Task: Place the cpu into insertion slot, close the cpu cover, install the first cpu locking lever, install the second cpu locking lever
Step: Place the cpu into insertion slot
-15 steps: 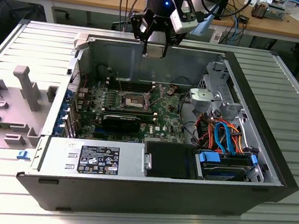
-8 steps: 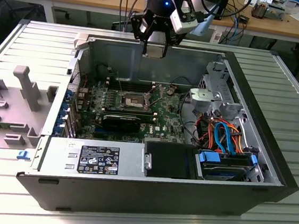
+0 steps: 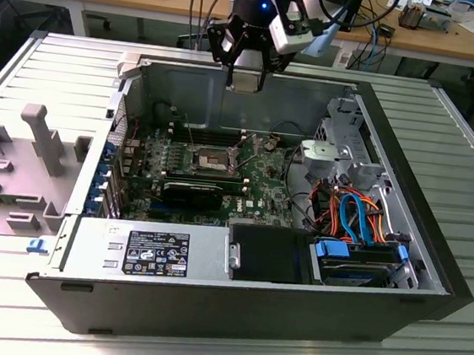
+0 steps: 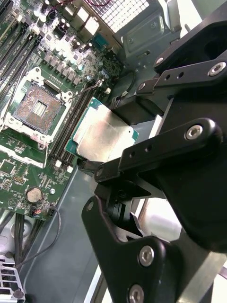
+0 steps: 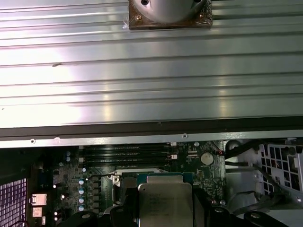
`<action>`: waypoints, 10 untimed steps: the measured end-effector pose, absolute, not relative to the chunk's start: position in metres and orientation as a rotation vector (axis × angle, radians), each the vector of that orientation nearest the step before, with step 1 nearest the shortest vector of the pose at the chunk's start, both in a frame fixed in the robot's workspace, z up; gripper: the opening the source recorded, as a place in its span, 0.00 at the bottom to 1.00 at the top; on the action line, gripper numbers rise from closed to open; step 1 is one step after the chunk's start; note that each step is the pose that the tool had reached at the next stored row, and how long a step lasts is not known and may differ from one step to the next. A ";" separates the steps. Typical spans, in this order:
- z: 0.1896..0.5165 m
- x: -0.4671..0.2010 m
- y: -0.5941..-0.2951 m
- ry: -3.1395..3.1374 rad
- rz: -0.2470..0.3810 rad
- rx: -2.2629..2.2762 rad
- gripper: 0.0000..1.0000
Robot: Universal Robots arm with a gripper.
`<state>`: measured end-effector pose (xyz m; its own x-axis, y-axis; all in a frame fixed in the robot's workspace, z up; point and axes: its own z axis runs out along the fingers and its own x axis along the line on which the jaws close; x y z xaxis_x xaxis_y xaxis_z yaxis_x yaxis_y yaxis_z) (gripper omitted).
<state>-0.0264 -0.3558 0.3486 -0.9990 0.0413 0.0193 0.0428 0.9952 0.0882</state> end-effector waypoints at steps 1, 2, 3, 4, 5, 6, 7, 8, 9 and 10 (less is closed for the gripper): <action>0.349 -0.026 -0.356 -3.120 -0.139 -0.071 0.55; 0.349 -0.026 -0.356 -3.120 -0.139 -0.076 0.55; 0.349 -0.026 -0.356 -3.120 -0.139 -0.080 0.55; 0.349 -0.026 -0.356 -3.120 -0.139 -0.083 0.55; 0.349 -0.026 -0.356 -3.120 -0.139 -0.086 0.55; 0.349 -0.026 -0.356 -3.120 -0.139 -0.089 0.55; 0.349 -0.026 -0.356 -3.120 -0.139 -0.091 0.55; 0.349 -0.026 -0.356 -3.120 -0.138 -0.093 0.55; 0.348 -0.026 -0.356 -3.120 -0.139 -0.096 0.55; 0.348 -0.026 -0.356 -3.120 -0.139 -0.098 0.55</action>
<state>-0.0264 -0.3558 0.3483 -0.9979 0.0616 0.0193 0.0631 0.9941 0.0882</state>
